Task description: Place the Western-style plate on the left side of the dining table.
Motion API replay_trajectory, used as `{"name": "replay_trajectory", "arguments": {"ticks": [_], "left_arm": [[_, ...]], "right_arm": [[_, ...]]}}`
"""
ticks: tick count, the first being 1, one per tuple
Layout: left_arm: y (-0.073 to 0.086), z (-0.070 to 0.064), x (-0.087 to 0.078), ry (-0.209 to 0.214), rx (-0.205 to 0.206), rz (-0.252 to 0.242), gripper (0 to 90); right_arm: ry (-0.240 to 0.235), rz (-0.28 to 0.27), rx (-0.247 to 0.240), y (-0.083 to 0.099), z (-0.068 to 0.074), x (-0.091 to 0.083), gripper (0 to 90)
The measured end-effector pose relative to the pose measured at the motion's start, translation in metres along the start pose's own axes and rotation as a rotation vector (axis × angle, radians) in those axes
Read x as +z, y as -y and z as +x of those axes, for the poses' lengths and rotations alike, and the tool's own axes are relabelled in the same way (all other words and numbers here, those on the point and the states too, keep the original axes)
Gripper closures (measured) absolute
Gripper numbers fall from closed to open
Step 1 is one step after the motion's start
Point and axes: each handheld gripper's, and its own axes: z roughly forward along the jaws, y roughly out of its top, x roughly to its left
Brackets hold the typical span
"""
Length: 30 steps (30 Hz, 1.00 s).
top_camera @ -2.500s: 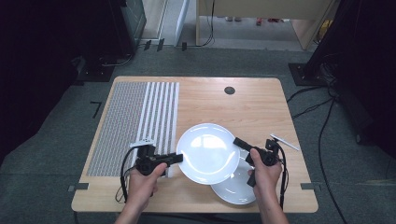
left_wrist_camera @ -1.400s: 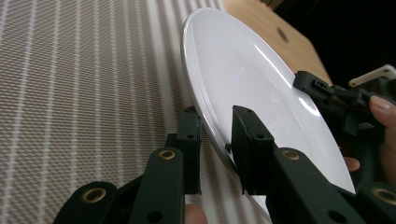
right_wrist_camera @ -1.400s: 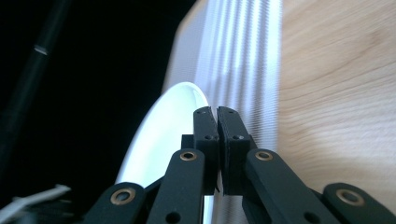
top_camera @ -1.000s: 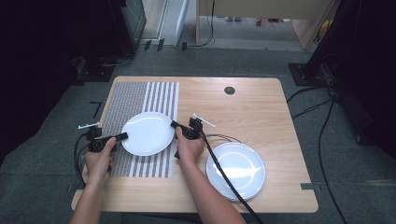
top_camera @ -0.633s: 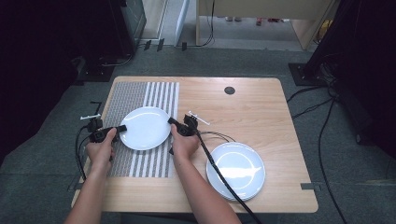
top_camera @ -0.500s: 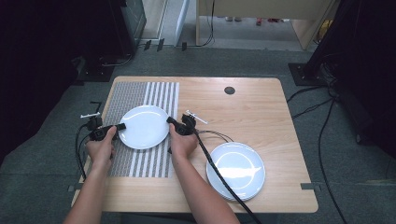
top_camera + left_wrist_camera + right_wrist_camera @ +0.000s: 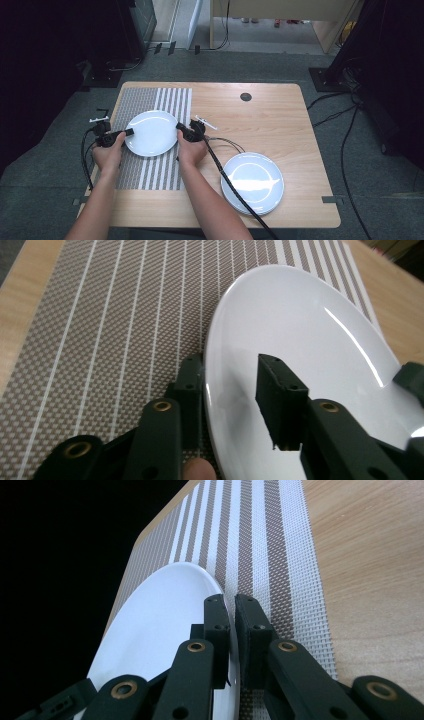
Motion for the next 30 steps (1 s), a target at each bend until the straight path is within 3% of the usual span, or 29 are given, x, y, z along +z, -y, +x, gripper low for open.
{"name": "replay_trajectory", "arguments": {"ticks": [2,4,7,8,10,14,18,19,21,24,26,29,30], "left_arm": [[-0.003,-0.002,0.001,-0.006,0.009,0.007,63.5],[-0.006,0.000,0.001,0.001,-0.013,0.004,63.4],[-0.009,0.000,0.003,-0.009,-0.009,0.009,60.5],[-0.009,-0.001,0.004,-0.022,0.008,0.014,59.9],[-0.011,-0.003,0.000,-0.038,0.033,-0.025,57.9],[-0.015,-0.003,-0.006,-0.064,0.050,-0.052,52.5],[-0.014,-0.009,-0.013,-0.095,0.093,-0.079,46.3],[-0.012,-0.014,-0.018,-0.105,0.123,-0.089,44.8],[-0.010,-0.017,-0.020,-0.105,0.132,-0.097,41.9],[-0.003,-0.028,-0.030,-0.087,0.152,-0.124,38.4],[-0.001,-0.031,-0.034,-0.087,0.143,-0.133,31.1],[0.004,-0.037,-0.044,-0.069,0.129,-0.158,27.7],[0.006,-0.039,-0.047,-0.061,0.133,-0.159,24.1]], "right_arm": [[0.003,-0.005,0.021,-0.001,0.000,0.001,85.8],[0.011,-0.009,0.037,-0.003,0.001,0.004,85.8],[0.013,-0.018,0.035,-0.003,0.002,0.007,85.9],[0.010,-0.021,0.028,-0.003,0.003,0.008,85.9],[0.007,-0.021,0.014,-0.003,0.003,0.008,85.9],[0.001,-0.021,-0.005,-0.003,0.002,0.008,84.9],[-0.015,-0.014,-0.033,-0.003,0.003,0.009,79.0],[-0.024,-0.006,-0.045,-0.004,0.002,0.009,77.2],[-0.030,-0.001,-0.053,-0.005,0.002,0.009,74.3],[-0.016,-0.024,-0.130,-0.011,0.002,0.005,62.9],[-0.024,-0.022,-0.143,-0.013,0.000,0.004,59.0],[-0.020,-0.021,-0.184,-0.014,0.001,0.001,53.6],[-0.025,-0.032,-0.231,-0.017,0.004,-0.002,49.0]]}}
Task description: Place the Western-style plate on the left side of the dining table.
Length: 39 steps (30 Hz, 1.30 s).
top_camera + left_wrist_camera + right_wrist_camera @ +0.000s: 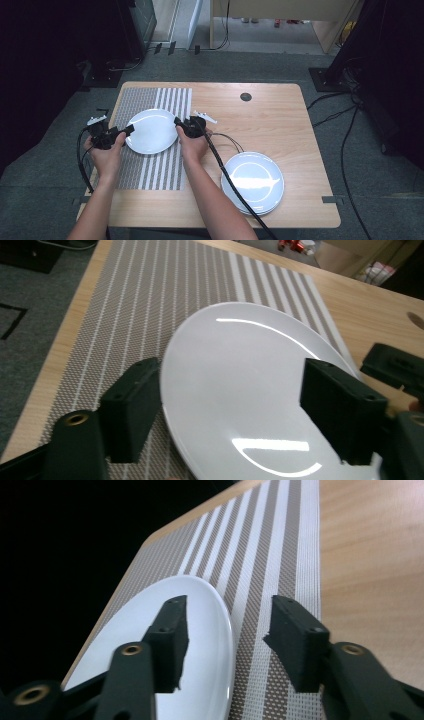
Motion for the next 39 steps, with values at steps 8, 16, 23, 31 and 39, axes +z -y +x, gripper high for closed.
{"name": "replay_trajectory", "arguments": {"ticks": [8,16,23,31,39], "left_arm": [[0.018,-0.025,-0.026,0.083,0.060,-0.026,14.0],[0.042,-0.036,-0.052,0.111,0.111,-0.033,8.8],[0.059,-0.038,-0.067,0.097,0.138,-0.053,8.8],[0.081,-0.036,-0.086,0.072,0.148,-0.062,8.8],[0.104,-0.032,-0.095,0.001,0.175,-0.069,8.9]], "right_arm": [[-0.046,0.012,-0.200,-0.021,0.015,-0.021,31.5],[-0.018,0.044,-0.324,-0.039,0.025,-0.050,22.4],[-0.013,0.036,-0.373,-0.056,0.030,-0.079,19.9],[0.017,0.006,-0.458,-0.077,0.013,-0.133,18.3],[0.063,-0.006,-0.454,-0.085,-0.024,-0.169,18.1]]}}
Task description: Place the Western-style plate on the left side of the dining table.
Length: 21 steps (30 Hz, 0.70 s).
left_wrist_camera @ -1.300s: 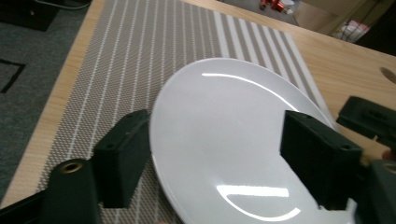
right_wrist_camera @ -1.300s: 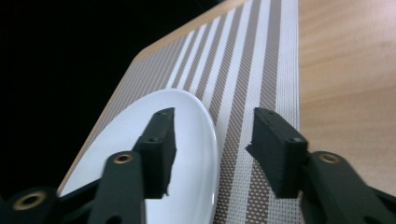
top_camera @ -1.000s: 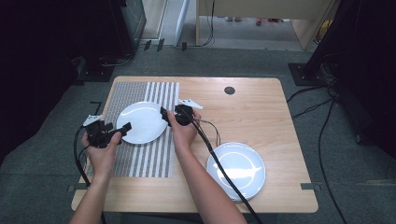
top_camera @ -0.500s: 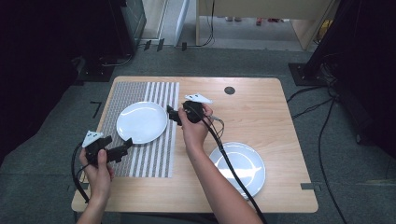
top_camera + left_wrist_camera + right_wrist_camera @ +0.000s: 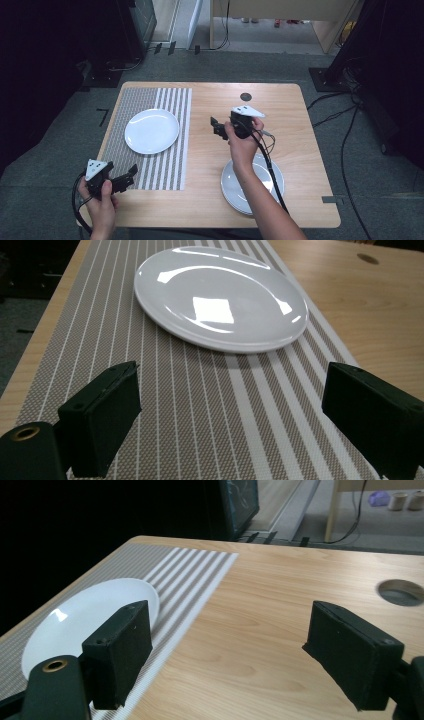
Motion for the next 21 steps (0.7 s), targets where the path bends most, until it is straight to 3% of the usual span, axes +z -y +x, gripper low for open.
{"name": "replay_trajectory", "arguments": {"ticks": [3,5,8,12,17,18,21], "left_arm": [[0.009,0.004,-0.001,-0.035,0.026,0.006,8.9],[0.013,0.008,0.001,-0.060,0.022,0.022,8.8],[0.017,0.013,0.001,-0.074,0.016,0.029,8.9],[0.022,0.013,-0.001,-0.090,0.041,0.042,8.9],[0.027,0.015,0.001,-0.186,0.097,0.074,8.9],[0.027,0.017,0.000,-0.194,0.094,0.074,8.9],[0.029,0.020,-0.001,-0.192,0.090,0.073,8.9]], "right_arm": [[0.018,0.000,-0.009,0.005,-0.014,-0.014,18.1],[0.030,0.001,-0.014,0.008,-0.021,-0.023,18.1],[0.047,0.003,-0.022,0.014,-0.033,-0.037,18.0],[0.070,0.015,-0.033,0.025,-0.051,-0.055,18.0],[0.104,0.030,-0.028,0.041,-0.077,-0.080,17.9],[0.116,0.025,-0.014,0.049,-0.089,-0.092,17.9],[0.126,0.028,-0.007,0.055,-0.097,-0.101,17.8]]}}
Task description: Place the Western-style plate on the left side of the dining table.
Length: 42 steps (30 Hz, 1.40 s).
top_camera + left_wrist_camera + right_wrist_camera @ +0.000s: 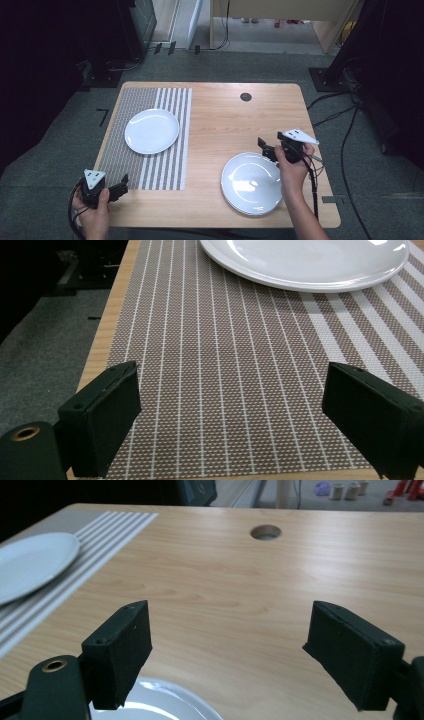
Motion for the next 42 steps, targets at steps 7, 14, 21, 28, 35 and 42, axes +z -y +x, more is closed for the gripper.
{"name": "replay_trajectory", "arguments": {"ticks": [7,14,21,28,35,42], "left_arm": [[0.007,0.005,0.002,-0.004,-0.007,0.027,8.9],[0.010,0.009,0.007,0.000,-0.021,0.056,8.9],[0.011,0.010,0.008,-0.004,-0.027,0.064,8.9],[0.011,0.012,0.010,0.010,-0.042,0.077,8.9],[0.010,0.010,0.011,0.011,-0.025,0.098,8.9],[0.010,0.010,0.013,0.009,-0.024,0.112,8.9]], "right_arm": [[0.045,0.020,-0.016,0.025,-0.026,-0.027,17.0],[0.115,0.067,0.009,0.056,-0.060,-0.054,16.7],[0.133,0.107,0.044,0.076,-0.075,-0.072,15.8],[0.169,0.137,0.055,0.094,-0.089,-0.093,15.5],[0.194,0.184,0.076,0.114,-0.100,-0.111,15.2],[0.204,0.203,0.059,0.122,-0.098,-0.111,15.0]]}}
